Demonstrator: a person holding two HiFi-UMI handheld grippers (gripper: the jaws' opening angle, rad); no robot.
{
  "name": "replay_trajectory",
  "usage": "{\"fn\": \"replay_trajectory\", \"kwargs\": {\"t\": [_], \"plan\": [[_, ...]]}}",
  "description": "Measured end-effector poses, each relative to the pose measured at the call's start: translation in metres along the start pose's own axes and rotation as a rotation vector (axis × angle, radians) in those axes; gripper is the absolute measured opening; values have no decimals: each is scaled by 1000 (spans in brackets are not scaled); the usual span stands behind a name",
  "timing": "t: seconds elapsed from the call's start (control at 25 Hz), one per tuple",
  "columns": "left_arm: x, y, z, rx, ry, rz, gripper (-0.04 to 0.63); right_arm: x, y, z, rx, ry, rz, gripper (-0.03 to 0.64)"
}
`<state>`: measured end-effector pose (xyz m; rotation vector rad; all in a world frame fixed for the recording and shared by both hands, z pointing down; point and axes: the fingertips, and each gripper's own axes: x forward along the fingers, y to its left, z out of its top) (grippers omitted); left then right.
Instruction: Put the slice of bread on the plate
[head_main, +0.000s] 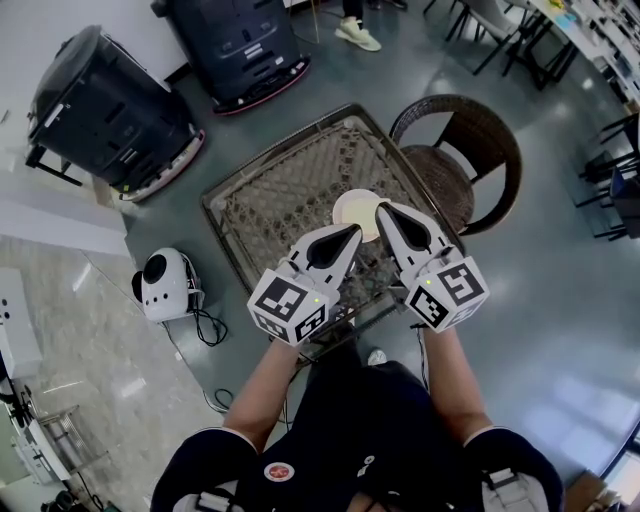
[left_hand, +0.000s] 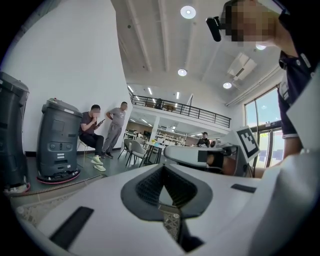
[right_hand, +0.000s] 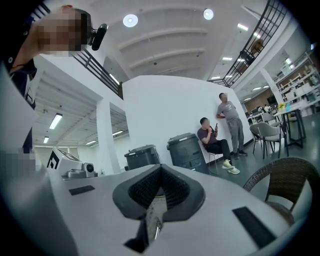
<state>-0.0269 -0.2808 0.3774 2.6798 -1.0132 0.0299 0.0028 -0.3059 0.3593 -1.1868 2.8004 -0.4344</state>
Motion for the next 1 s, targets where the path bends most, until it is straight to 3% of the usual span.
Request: {"fn": "replay_trajectory", "kwargs": {"t": [1.0], "plan": [[-4, -14, 3, 3, 7, -6, 8, -14, 9, 12, -25, -13, 2, 8]]}}
